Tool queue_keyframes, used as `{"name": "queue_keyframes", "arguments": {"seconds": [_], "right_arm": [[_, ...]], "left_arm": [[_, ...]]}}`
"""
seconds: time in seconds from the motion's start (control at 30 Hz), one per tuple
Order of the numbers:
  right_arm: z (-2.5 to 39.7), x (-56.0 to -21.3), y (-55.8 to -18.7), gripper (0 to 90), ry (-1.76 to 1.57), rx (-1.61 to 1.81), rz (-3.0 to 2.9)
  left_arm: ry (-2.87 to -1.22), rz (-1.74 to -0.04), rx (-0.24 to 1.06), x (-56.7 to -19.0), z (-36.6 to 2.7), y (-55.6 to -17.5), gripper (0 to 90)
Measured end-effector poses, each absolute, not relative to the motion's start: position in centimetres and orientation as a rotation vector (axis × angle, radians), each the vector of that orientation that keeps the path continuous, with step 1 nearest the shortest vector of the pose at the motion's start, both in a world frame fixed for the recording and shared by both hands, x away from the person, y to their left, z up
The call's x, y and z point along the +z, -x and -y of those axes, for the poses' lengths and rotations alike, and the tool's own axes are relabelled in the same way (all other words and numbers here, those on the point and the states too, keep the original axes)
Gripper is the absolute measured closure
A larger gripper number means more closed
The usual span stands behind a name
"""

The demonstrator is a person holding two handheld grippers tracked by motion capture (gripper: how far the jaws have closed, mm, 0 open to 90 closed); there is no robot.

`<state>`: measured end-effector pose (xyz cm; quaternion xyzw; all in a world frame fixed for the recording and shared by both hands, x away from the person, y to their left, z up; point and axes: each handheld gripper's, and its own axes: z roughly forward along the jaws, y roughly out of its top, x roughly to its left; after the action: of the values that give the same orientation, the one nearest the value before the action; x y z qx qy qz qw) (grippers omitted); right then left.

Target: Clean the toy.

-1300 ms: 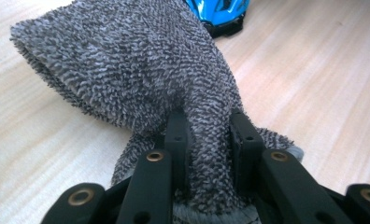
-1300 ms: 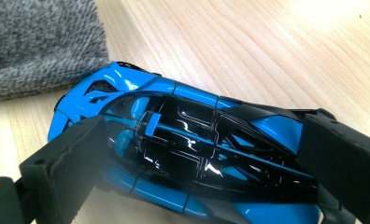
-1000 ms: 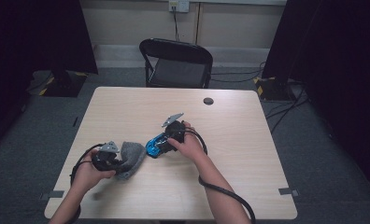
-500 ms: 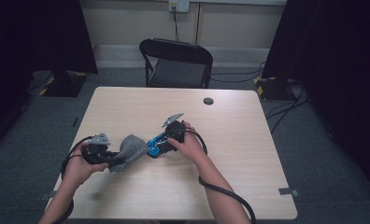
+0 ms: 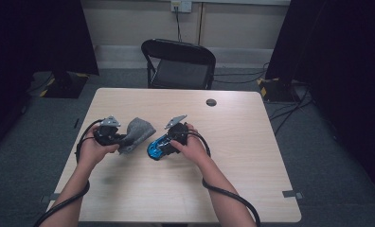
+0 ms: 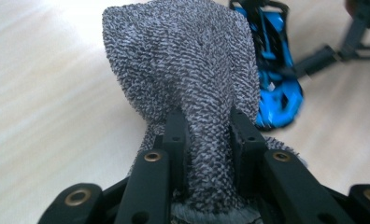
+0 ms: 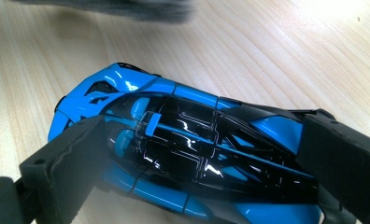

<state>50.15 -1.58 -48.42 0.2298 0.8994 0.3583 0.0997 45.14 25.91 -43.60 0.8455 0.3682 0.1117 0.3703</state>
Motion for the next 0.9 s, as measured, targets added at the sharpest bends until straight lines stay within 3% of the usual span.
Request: {"name": "queue_keyframes", "arguments": {"seconds": [0.6,0.9], "right_arm": [[1.8,-48.6,-50.1,1.8,-0.673,1.084,-2.647],[1.8,-48.6,-50.1,1.8,-0.676,1.089,-2.645]], "left_arm": [[-2.174,-0.923,0.272,-45.8,-20.8,-52.0,72.1],[-2.210,-0.888,0.247,-47.4,-18.2,-53.4,72.3]]}}
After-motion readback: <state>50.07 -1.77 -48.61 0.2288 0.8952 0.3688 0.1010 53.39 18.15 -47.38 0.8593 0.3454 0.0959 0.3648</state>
